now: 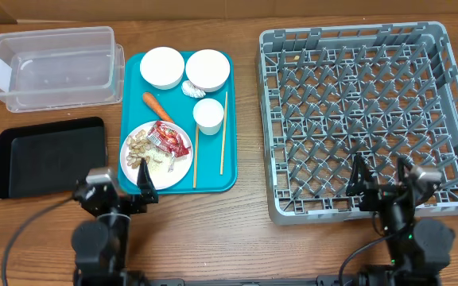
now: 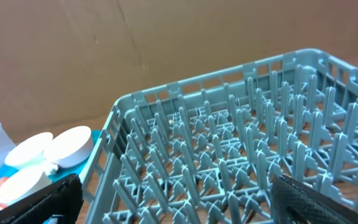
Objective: Sort waste into correct bins and load items into the dishwasher
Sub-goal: 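Reach the left gripper to the plate and grasp the red wrapper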
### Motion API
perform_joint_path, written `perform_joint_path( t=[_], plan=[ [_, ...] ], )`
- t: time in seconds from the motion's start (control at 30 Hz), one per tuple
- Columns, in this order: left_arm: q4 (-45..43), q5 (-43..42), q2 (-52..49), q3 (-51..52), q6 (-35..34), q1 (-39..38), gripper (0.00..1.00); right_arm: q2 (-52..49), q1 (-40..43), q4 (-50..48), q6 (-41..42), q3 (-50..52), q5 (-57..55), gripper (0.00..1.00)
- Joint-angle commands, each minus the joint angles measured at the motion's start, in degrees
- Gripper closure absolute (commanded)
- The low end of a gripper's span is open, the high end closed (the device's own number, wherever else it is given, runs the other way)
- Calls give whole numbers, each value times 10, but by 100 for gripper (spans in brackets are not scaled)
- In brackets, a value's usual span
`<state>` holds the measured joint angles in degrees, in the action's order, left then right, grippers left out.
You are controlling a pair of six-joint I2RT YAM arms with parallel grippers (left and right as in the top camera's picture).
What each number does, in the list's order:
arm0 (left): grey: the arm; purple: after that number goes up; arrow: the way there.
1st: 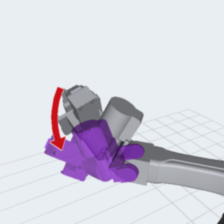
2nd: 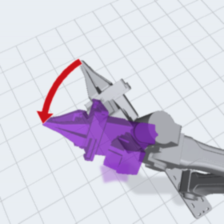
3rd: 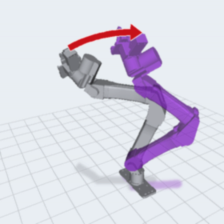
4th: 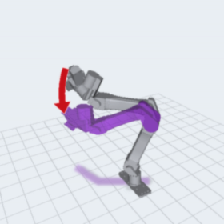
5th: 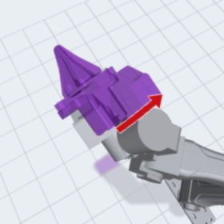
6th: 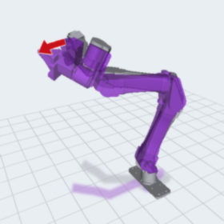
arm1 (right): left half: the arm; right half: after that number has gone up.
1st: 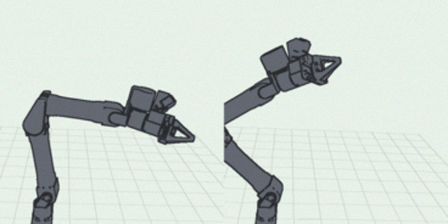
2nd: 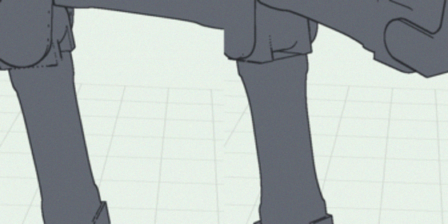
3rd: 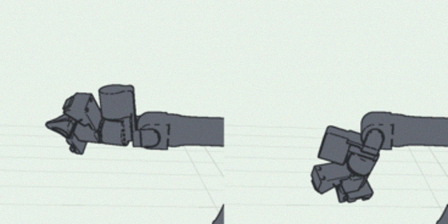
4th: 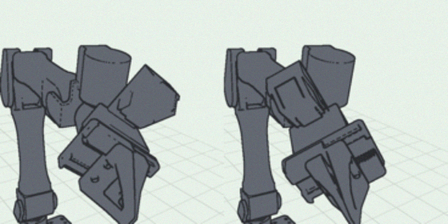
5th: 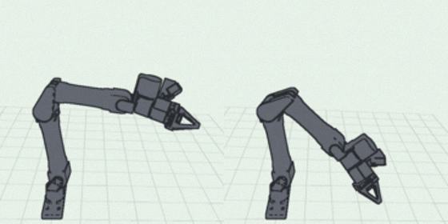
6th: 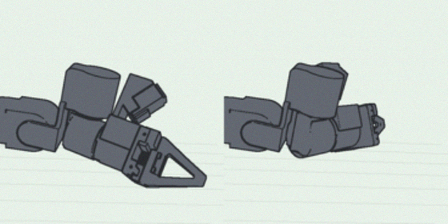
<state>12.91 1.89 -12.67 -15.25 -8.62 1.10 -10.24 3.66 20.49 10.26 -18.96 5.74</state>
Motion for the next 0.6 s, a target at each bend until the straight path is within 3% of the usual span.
perform_joint_path(
  t=[0.0, 0.17, 0.37, 0.57],
  plan=[
    [36, -26, -108, -102, -4, -4, 0, -92, 2, 41, 2, -97, 24, 0],
    [160, -34, -276, -268, -1, -4, 0, -246, 2, 167, 2, -245, 37, 0],
    [384, -34, -461, -493, 5, -4, 0, -399, 2, 353, -19, -422, 31, 0],
    [434, -61, -534, -535, -11, -4, 0, -455, 2, 395, -19, -442, 30, 0]
  ],
)
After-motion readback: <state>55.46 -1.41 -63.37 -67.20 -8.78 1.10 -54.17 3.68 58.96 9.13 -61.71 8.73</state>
